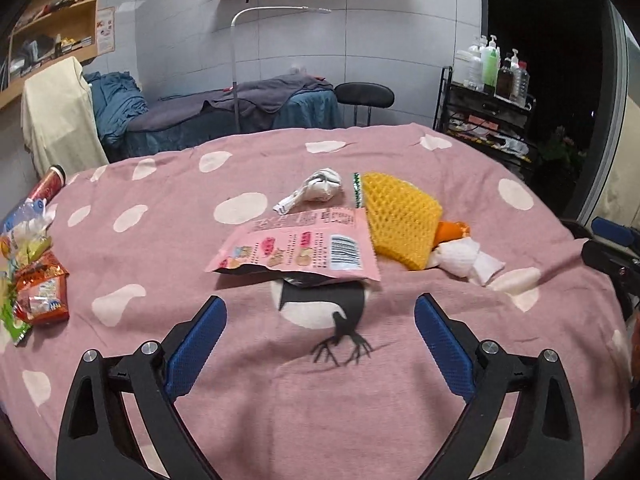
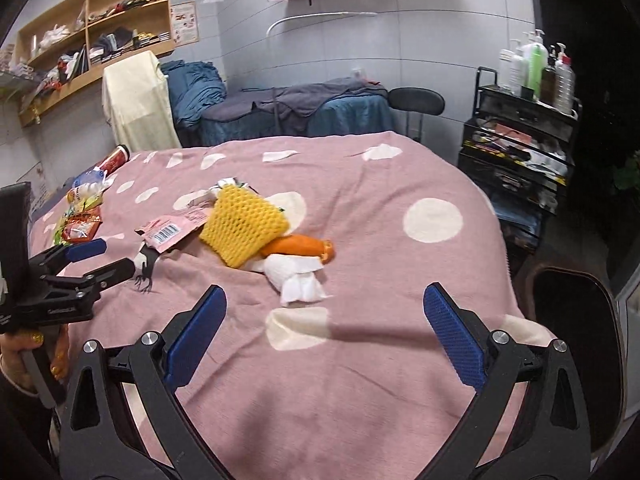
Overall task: Collect trash
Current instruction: 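Grasp the pink snack bag with the left tool while the right tool grasps the yellow foam net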
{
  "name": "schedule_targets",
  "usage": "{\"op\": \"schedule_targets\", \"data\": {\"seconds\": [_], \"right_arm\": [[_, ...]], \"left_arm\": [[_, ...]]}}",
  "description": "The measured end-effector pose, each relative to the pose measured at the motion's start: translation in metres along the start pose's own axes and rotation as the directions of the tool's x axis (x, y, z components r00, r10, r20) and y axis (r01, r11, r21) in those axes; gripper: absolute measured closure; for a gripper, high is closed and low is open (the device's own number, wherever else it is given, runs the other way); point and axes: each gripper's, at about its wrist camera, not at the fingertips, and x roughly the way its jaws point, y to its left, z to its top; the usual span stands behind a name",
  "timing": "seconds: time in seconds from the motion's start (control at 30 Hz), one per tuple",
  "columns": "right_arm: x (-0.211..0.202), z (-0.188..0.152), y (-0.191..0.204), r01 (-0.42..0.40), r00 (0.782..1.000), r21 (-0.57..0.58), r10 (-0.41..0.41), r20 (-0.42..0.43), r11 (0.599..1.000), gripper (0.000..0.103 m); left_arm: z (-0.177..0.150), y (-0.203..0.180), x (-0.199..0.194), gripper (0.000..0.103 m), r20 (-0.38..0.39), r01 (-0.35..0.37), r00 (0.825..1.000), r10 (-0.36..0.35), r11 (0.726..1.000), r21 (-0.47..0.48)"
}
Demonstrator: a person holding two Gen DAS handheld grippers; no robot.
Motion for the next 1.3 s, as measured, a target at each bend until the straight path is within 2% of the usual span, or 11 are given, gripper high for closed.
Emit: {"op": "schedule_targets", "data": {"seconds": [0.23, 0.33, 0.43, 0.57, 0.6, 0.67, 0.73, 0.87, 1.0, 1.23, 1.3], "right_arm": [[0.013, 0.000, 0.011, -0.015, 0.999, 0.004, 0.015, -0.037, 1.000, 0.006], [0.015, 0.001, 0.012, -0.014, 0.999, 0.000, 0.014, -0.042, 1.000, 0.006], [0.015, 0.000, 0.013, -0.011, 0.999, -0.002, 0.011, -0.042, 1.000, 0.006], [0.018, 0.001, 0.012, -0.007, 0.999, 0.000, 0.007, -0.052, 1.000, 0.006], [0.019, 0.003, 0.012, -0.009, 0.999, 0.002, 0.009, -0.052, 1.000, 0.006], [0.021, 0.005, 0.013, -0.010, 0.999, 0.001, 0.010, -0.051, 1.000, 0.006], [0.023, 0.009, 0.016, -0.016, 0.999, -0.011, 0.015, -0.048, 1.000, 0.006], [0.032, 0.020, 0.022, -0.033, 0.999, -0.030, 0.032, -0.041, 0.999, 0.006], [0.049, 0.034, 0.022, -0.094, 0.994, 0.004, 0.094, -0.062, 0.996, 0.006], [0.085, 0.057, 0.036, -0.142, 0.985, -0.017, 0.140, -0.100, 0.990, 0.006], [0.098, 0.061, 0.041, -0.157, 0.980, -0.021, 0.153, -0.130, 0.987, 0.009]], "left_arm": [[0.013, -0.027, 0.015, 0.011, -0.014, -0.068, 0.997, 0.072, 0.982, 0.177], [0.019, -0.042, 0.031, 0.012, -0.024, -0.151, 0.987, 0.162, 0.958, 0.242], [0.026, -0.046, 0.050, 0.020, -0.062, -0.206, 0.971, 0.230, 0.942, 0.265], [0.029, -0.045, 0.071, 0.030, -0.127, -0.218, 0.958, 0.258, 0.940, 0.263], [0.029, -0.043, 0.075, 0.038, -0.135, -0.224, 0.954, 0.266, 0.938, 0.264], [0.028, -0.039, 0.075, 0.048, -0.138, -0.211, 0.959, 0.248, 0.948, 0.237], [0.028, -0.033, 0.072, 0.069, -0.128, -0.225, 0.959, 0.255, 0.952, 0.207], [0.032, -0.012, 0.060, 0.087, -0.108, -0.219, 0.967, 0.229, 0.970, 0.103], [0.033, 0.013, 0.049, 0.091, -0.093, -0.164, 0.983, 0.161, 0.986, -0.024], [0.030, 0.046, 0.009, 0.095, -0.006, -0.090, 0.996, 0.091, 0.976, -0.198], [0.029, 0.048, 0.001, 0.096, 0.016, -0.065, 0.997, 0.071, 0.972, -0.225]]}}
